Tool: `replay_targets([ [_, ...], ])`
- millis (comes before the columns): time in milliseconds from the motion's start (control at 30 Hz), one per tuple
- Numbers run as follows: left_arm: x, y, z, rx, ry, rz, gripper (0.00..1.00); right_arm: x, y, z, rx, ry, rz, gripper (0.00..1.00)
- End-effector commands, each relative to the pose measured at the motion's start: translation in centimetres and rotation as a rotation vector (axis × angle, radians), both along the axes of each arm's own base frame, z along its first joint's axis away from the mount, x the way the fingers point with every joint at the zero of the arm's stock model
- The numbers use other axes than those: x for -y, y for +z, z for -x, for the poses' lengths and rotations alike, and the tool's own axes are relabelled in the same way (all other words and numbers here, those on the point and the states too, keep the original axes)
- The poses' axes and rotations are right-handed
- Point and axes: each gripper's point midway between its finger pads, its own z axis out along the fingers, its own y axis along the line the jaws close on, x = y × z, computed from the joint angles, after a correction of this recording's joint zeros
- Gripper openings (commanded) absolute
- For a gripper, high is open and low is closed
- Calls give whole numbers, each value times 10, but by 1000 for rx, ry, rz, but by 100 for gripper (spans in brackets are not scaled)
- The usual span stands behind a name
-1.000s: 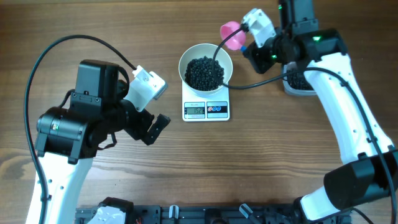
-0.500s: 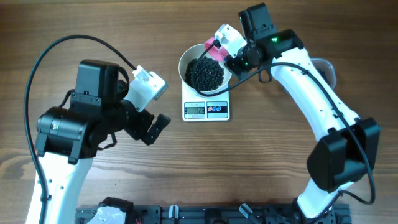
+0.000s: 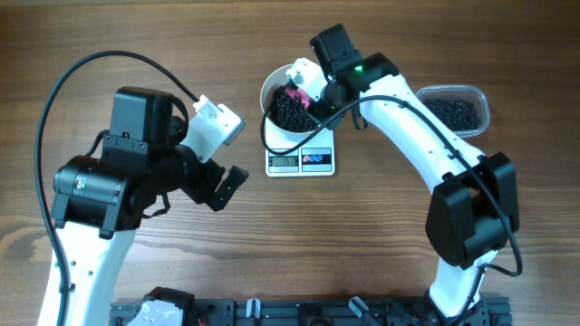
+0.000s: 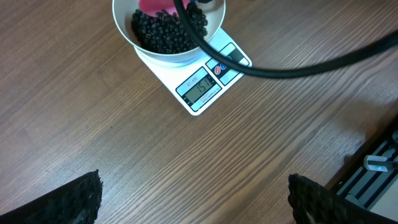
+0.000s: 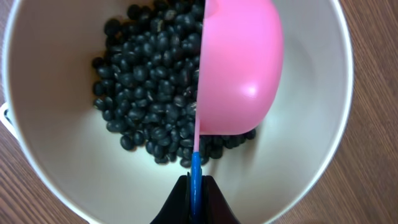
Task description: Scoop item into bowl and weigh 150g on scale
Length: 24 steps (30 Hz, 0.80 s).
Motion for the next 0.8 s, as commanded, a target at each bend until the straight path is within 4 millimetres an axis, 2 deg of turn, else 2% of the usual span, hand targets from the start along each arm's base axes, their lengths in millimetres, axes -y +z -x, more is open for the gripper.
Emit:
replay_targets([
  [0, 1, 5, -3, 12, 3, 7, 100, -5, -11, 4, -20, 9, 21, 4],
  [133, 1, 5, -3, 12, 3, 7, 100, -21, -9, 18, -99, 4, -85, 4],
  [333, 1, 5, -3, 12, 3, 7, 100, -17, -4, 18, -108, -44, -100, 4],
  [500, 1, 5, -3, 12, 3, 7, 100, -9, 18, 14, -102, -133, -166, 4],
  [600, 1, 5, -3, 12, 3, 7, 100, -9, 36, 22, -146, -140, -259, 4],
  [767, 1, 5, -3, 12, 3, 7, 100, -7, 55, 22, -207, -188, -403, 4],
])
